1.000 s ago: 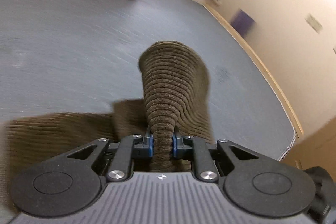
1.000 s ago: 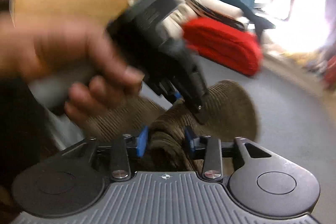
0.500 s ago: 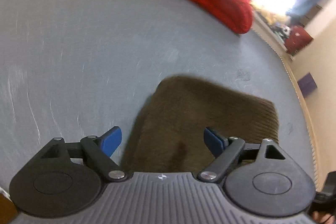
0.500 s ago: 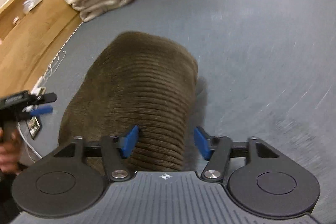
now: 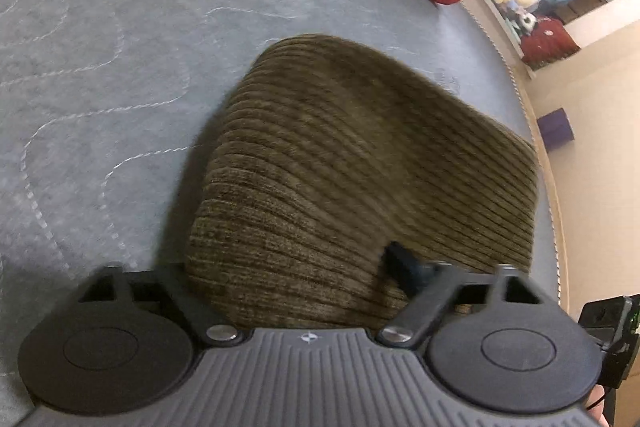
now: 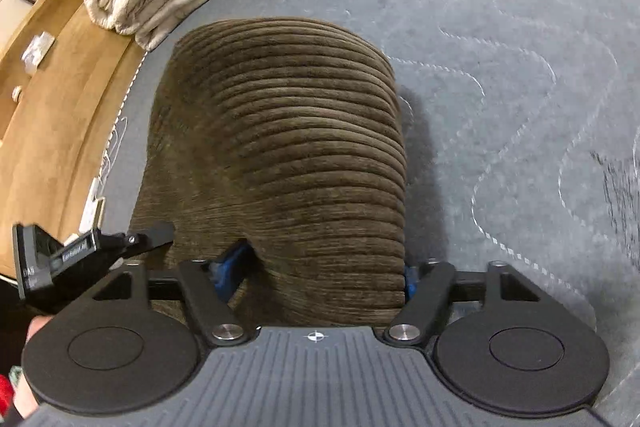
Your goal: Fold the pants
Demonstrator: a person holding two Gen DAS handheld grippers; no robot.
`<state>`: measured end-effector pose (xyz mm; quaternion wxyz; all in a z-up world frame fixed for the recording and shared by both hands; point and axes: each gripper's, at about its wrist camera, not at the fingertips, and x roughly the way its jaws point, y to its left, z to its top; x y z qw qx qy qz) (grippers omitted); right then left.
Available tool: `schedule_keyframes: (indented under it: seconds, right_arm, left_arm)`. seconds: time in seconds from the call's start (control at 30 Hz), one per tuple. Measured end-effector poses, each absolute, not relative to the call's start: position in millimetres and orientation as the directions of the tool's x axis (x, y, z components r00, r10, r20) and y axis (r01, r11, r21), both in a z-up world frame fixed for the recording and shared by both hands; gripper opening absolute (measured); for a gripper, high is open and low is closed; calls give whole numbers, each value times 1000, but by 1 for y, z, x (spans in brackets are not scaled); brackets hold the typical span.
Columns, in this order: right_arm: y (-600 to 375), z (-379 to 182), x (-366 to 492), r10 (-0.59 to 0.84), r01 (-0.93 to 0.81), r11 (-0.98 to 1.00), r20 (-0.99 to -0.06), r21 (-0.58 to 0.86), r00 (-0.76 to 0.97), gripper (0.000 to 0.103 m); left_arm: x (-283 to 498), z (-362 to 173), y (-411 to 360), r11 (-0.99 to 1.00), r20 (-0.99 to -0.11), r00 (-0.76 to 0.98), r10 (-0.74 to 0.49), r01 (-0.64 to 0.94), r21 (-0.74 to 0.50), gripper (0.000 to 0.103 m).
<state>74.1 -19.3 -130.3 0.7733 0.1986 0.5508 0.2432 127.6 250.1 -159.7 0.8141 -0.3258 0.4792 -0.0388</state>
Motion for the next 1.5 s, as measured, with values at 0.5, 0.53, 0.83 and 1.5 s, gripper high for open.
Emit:
schedule_keyframes:
  seconds: [0.5,0.53,0.83,1.5]
  right_arm:
    - [-105,-6,103,597,-347,799,-585,490,549,38]
    - [-114,-7,110,584,-347,810,-598,473,549,41]
    - [-159,-49,122,237,-126,972,-803,201,547,36]
    - [-148,-32,175,311,-294,944,-708,151,635,35]
  left_arm:
    - [176,-77,151,823,-571,690,-446,65,-564,53]
    - [184,-81,143,838,-593,682,-428,54,-543,56]
    - [182,-67,104,981,-738,671,-74,-85,-175,54]
    - [161,-94,66,994,-844,526,-106,31,-106,51]
